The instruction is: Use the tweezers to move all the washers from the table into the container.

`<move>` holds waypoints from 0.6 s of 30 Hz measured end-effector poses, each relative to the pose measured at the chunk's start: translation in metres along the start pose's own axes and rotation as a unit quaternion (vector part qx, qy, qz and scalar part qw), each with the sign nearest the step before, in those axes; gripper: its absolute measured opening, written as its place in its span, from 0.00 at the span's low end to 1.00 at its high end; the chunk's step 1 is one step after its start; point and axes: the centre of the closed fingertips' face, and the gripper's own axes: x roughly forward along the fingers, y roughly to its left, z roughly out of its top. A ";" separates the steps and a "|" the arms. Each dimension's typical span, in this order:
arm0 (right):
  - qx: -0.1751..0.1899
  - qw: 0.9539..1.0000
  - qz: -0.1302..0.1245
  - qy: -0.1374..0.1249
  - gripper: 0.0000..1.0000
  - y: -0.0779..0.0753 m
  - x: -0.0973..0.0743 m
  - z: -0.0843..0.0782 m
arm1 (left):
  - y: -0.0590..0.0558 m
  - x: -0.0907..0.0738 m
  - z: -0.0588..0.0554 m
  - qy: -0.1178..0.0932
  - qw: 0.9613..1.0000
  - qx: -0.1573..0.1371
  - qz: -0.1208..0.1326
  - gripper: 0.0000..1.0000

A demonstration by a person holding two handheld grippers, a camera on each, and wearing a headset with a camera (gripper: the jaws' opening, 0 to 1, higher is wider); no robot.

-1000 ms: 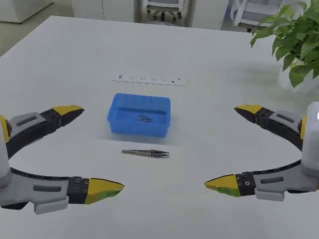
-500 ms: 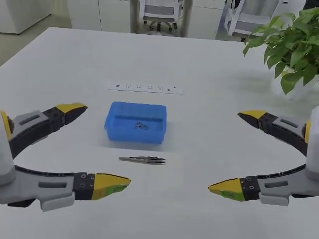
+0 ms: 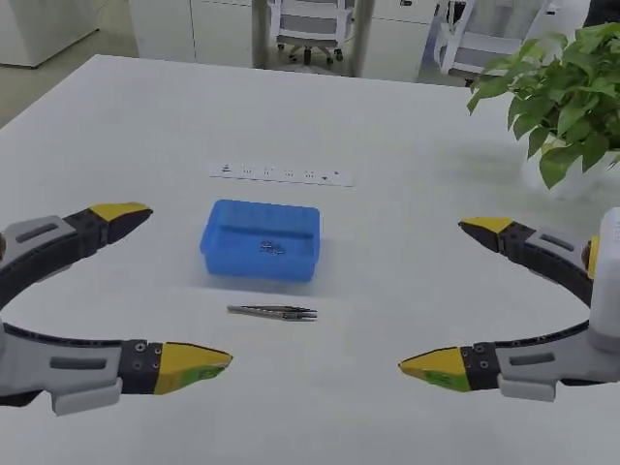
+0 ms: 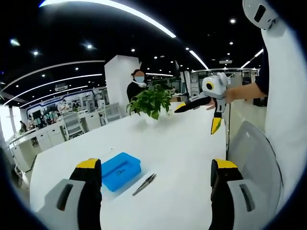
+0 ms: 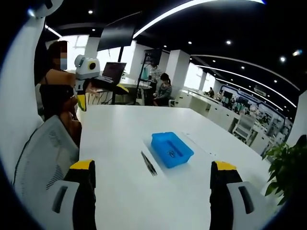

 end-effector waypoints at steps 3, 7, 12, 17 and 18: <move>-0.003 1.000 -0.003 0.000 1.00 -0.001 0.000 0.001 | 0.001 -0.002 -0.001 -0.001 1.000 -0.002 0.003 1.00; -0.003 1.000 -0.003 0.004 1.00 0.000 0.000 -0.002 | -0.001 -0.003 -0.001 0.002 1.000 0.000 0.008 1.00; 0.003 1.000 -0.006 0.002 1.00 0.003 0.000 -0.005 | -0.004 -0.004 0.002 0.001 1.000 0.000 0.013 1.00; 0.010 1.000 -0.007 -0.001 1.00 0.004 -0.004 -0.009 | -0.004 -0.005 0.003 0.002 1.000 -0.007 0.018 1.00; 0.014 1.000 -0.007 -0.002 1.00 0.004 -0.006 -0.010 | -0.004 -0.005 0.003 0.003 1.000 -0.007 0.018 1.00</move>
